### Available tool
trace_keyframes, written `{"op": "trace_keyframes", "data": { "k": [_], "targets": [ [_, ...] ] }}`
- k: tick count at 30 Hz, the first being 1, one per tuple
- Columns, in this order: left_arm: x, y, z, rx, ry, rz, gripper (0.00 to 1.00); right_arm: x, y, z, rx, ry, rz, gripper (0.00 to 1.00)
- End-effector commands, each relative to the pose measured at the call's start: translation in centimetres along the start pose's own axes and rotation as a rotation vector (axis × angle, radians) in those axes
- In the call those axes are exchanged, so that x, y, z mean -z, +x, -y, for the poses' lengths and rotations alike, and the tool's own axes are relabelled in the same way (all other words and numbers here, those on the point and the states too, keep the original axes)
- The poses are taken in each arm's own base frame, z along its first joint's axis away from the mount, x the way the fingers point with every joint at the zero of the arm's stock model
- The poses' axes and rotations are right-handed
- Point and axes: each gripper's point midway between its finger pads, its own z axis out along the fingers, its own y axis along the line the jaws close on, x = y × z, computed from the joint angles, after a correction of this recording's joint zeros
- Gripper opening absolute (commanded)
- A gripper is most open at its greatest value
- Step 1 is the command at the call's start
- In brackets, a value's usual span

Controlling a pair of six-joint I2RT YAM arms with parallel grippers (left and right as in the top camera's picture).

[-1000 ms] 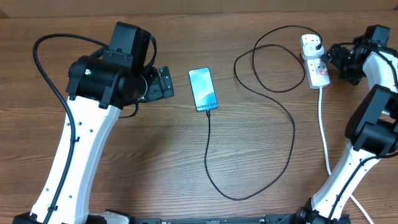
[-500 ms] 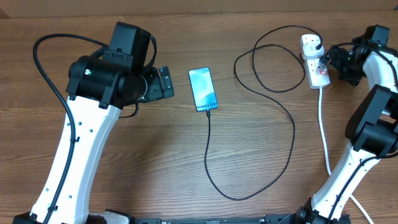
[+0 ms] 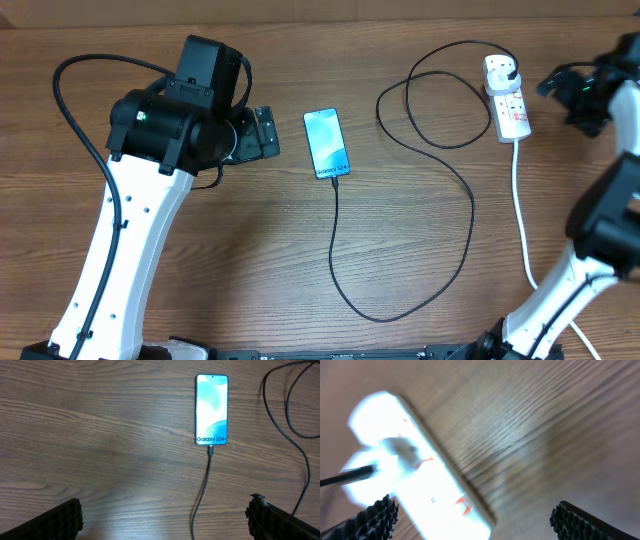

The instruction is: Plug charger to phone and switch on socket

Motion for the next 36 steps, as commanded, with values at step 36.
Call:
{"op": "trace_keyframes", "data": {
  "k": [36],
  "targets": [
    [-0.2, 0.0, -0.1, 0.011, -0.014, 0.002, 1.0, 28.8, 25.7, -6.3, 0.264, -0.251, -0.083, 1.0]
  ]
}}
